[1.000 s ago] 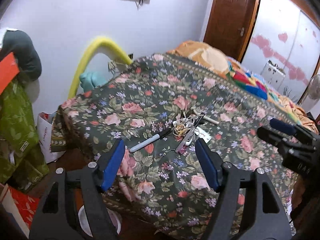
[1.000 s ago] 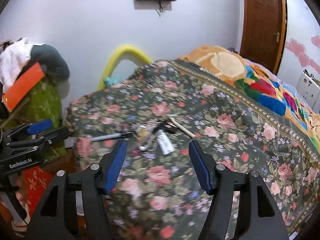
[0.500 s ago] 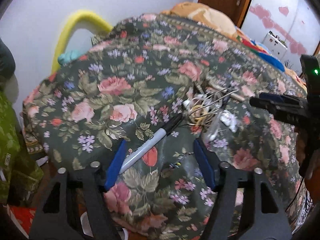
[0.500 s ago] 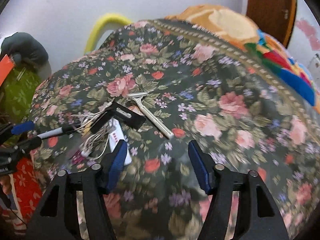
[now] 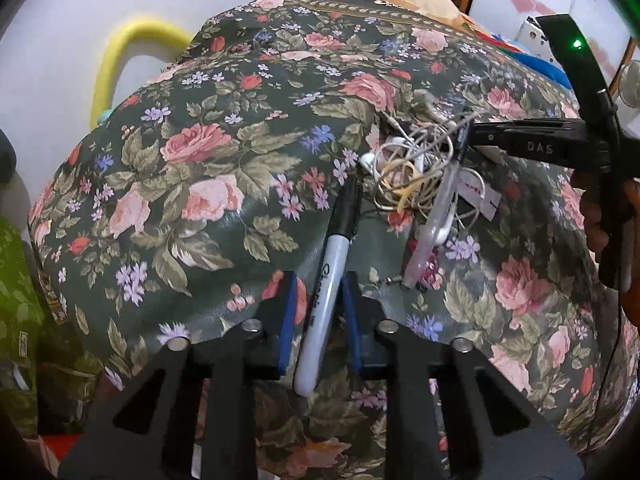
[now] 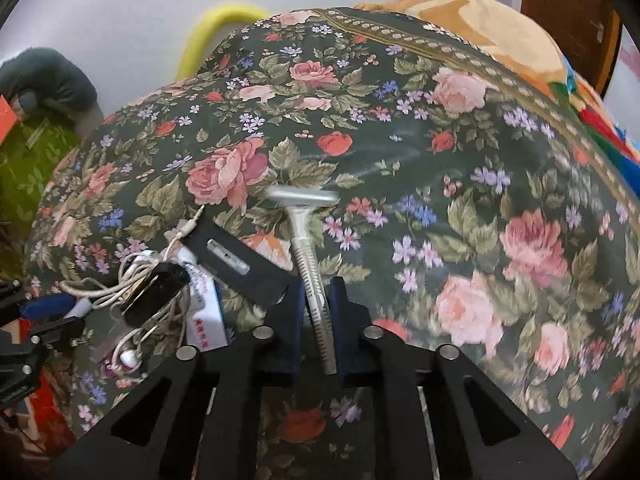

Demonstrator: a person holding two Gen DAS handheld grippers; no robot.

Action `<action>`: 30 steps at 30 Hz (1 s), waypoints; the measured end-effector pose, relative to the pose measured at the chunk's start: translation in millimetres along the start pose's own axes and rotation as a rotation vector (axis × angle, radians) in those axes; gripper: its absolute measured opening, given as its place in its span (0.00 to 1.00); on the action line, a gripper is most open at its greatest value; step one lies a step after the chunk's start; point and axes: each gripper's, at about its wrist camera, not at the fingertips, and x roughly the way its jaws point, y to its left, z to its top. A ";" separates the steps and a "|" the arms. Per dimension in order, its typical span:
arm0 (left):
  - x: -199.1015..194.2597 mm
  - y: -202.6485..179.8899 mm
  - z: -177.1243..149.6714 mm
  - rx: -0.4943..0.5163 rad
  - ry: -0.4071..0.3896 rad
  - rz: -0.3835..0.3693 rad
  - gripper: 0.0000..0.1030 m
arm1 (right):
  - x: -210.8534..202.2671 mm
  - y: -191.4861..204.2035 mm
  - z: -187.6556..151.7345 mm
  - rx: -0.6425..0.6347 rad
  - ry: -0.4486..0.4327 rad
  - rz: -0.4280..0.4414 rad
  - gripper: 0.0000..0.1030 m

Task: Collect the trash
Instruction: 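Grasp the Sharpie marker with the left tool while the right tool grasps the razor, then carry marker and razor over the white bin and open both tools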

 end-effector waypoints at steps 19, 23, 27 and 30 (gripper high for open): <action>10.0 -2.6 5.4 -0.101 0.028 -0.031 0.12 | -36.8 1.6 -59.7 0.039 -0.004 -0.117 0.09; 6.3 -1.3 5.5 -0.130 0.033 -0.051 0.10 | -38.0 -8.6 -57.8 0.125 0.004 -0.062 0.08; -4.8 -8.9 4.6 -0.107 0.027 -0.054 0.10 | -51.2 -5.5 -58.5 0.161 -0.016 -0.043 0.08; -19.1 -12.6 5.0 -0.101 0.004 -0.059 0.10 | -65.4 3.9 -56.9 0.167 -0.037 -0.034 0.08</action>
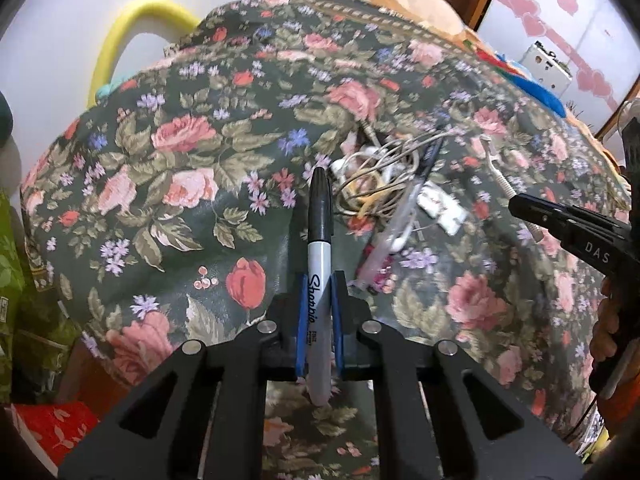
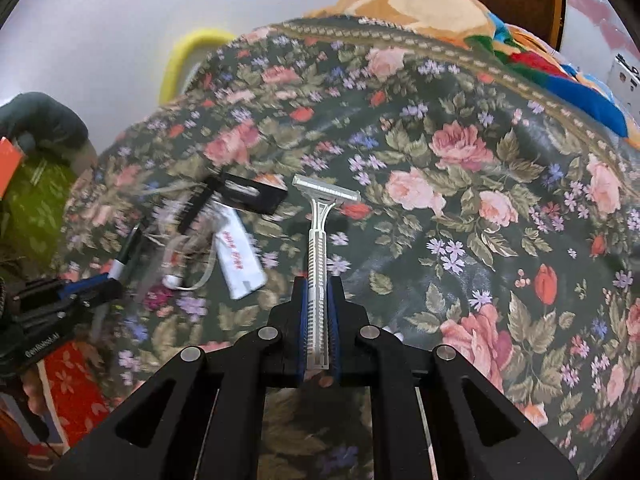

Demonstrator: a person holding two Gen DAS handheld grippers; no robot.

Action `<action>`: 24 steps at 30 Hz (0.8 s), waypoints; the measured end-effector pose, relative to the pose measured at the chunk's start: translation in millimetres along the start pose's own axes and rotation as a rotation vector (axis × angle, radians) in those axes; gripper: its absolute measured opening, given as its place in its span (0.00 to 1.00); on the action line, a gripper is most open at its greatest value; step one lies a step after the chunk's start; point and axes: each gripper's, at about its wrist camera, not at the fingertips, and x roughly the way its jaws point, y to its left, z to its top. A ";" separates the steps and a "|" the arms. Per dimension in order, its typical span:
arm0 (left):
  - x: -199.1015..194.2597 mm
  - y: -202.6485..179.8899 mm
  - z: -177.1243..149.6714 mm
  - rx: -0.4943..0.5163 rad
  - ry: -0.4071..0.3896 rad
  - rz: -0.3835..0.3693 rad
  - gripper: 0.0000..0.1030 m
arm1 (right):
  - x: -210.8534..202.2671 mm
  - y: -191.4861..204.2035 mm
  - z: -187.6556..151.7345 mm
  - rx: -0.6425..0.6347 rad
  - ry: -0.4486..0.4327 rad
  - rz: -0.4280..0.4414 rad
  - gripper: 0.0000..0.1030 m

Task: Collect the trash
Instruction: 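Carry marker and razor over the white bin and open both tools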

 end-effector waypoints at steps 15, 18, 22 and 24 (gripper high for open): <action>-114.4 15.4 -14.9 -0.036 -0.156 -0.005 0.10 | -84.2 105.0 -0.1 -0.090 -0.114 0.104 0.08; -138.1 27.9 -25.6 -0.052 -0.183 0.000 0.09 | -96.9 130.0 -2.9 -0.120 -0.133 0.120 0.08; -169.9 50.5 -43.1 -0.091 -0.214 0.009 0.10 | -108.0 165.9 -8.3 -0.159 -0.136 0.150 0.09; -181.5 61.2 -50.9 -0.105 -0.224 0.018 0.10 | -111.9 184.3 -12.1 -0.183 -0.139 0.156 0.08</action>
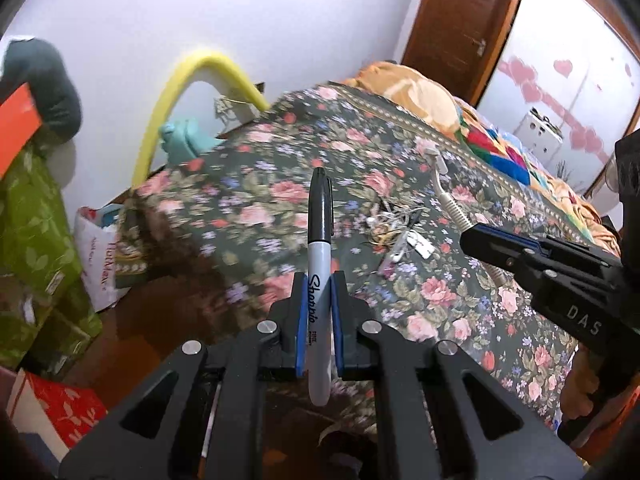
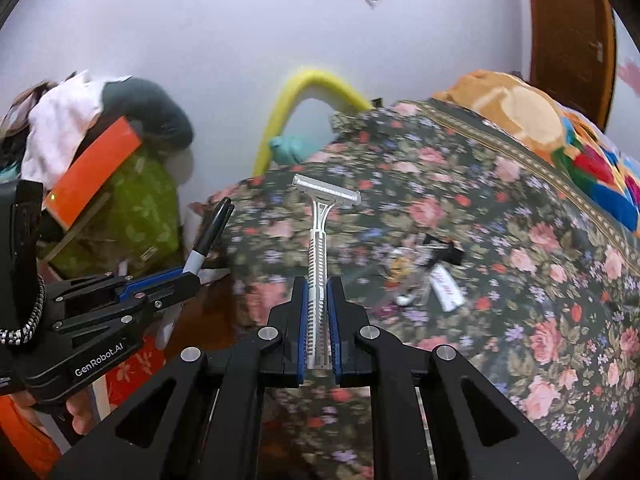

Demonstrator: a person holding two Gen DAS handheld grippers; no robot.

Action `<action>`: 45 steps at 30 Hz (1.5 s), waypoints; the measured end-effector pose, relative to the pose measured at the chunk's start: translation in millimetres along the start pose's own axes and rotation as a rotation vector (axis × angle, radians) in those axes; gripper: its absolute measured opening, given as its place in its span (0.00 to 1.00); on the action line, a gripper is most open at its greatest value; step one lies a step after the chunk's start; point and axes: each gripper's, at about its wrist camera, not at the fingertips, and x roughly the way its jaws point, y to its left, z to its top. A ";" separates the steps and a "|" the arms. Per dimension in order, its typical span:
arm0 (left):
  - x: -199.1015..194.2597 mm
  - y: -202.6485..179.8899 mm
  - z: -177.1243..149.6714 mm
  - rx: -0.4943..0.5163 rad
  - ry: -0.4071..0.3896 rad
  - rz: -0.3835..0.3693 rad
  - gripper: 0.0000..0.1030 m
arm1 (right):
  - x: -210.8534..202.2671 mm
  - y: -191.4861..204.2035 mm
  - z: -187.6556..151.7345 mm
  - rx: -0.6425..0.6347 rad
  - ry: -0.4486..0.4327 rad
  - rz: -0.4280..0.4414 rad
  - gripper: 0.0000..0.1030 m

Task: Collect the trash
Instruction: 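Carry marker and razor over the white bin and open both tools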

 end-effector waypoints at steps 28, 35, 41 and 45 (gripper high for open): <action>-11.3 160.3 -132.4 -0.204 0.208 0.123 0.09 | 101.0 180.7 -81.6 -0.180 0.328 0.137 0.09; 22.7 181.4 -161.2 -0.254 0.310 0.119 0.09 | 147.2 188.2 -105.7 -0.179 0.463 0.146 0.09; 42.9 197.9 -175.4 -0.313 0.355 0.109 0.09 | 180.0 190.5 -118.9 -0.180 0.548 0.137 0.09; 49.5 205.2 -179.7 -0.338 0.364 0.101 0.09 | 190.1 192.8 -120.5 -0.182 0.572 0.147 0.09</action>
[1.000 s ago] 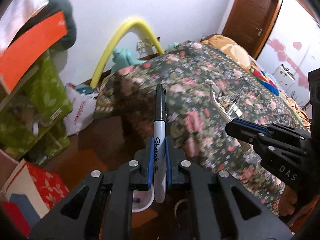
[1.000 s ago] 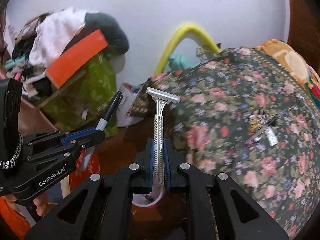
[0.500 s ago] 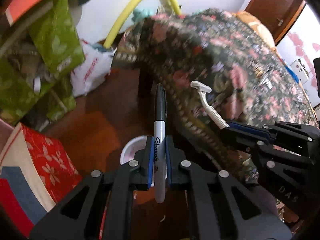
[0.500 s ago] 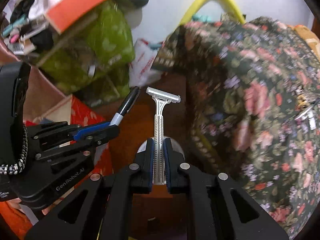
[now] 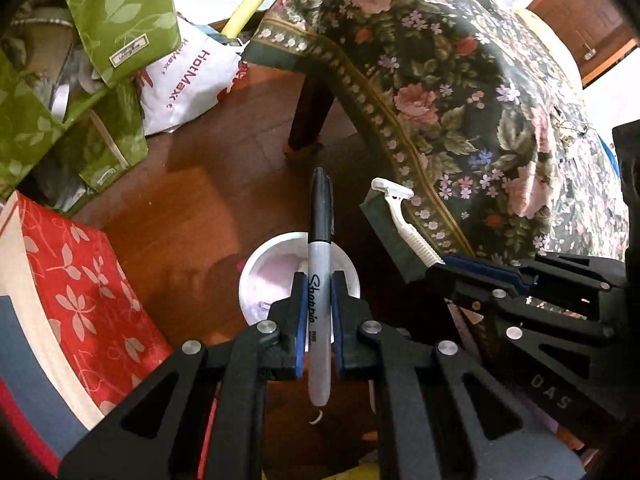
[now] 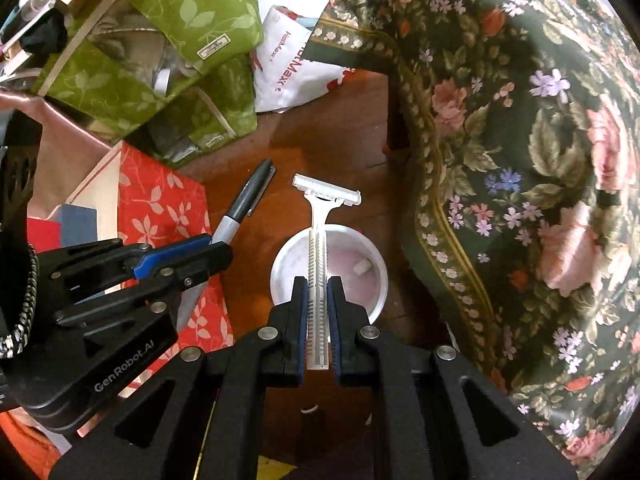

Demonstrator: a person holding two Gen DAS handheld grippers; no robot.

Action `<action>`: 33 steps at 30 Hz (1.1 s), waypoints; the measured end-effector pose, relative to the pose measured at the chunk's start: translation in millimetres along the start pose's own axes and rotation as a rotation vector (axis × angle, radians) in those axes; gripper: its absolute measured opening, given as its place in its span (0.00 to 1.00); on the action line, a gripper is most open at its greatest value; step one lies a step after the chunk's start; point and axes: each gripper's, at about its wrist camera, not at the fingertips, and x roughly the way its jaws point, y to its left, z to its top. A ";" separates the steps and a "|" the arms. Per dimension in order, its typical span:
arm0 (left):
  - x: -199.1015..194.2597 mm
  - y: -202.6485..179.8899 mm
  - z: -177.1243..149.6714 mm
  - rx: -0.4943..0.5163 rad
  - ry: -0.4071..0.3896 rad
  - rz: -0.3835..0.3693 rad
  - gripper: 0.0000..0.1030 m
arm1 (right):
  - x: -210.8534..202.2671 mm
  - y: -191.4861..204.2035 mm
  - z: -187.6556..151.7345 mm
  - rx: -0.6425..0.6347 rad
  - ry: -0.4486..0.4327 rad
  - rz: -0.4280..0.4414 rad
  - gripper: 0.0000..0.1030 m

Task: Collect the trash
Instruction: 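Carry marker and razor over the white bin and open both tools, then move both open tools back to the remaining bed items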

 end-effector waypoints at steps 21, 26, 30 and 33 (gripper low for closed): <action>-55.0 -19.0 -5.6 0.045 -0.154 0.063 0.21 | -64.9 -10.5 -15.0 -0.021 -0.158 -0.011 0.20; -95.2 -42.6 -4.7 0.067 -0.285 0.063 0.21 | -114.0 -22.6 -23.9 -0.014 -0.304 -0.064 0.20; -127.3 -71.7 -1.6 0.103 -0.388 0.054 0.28 | -155.9 -36.6 -34.7 -0.009 -0.435 -0.107 0.20; -146.0 -95.7 1.6 0.131 -0.448 0.011 0.39 | -180.9 -50.1 -41.3 0.011 -0.507 -0.133 0.20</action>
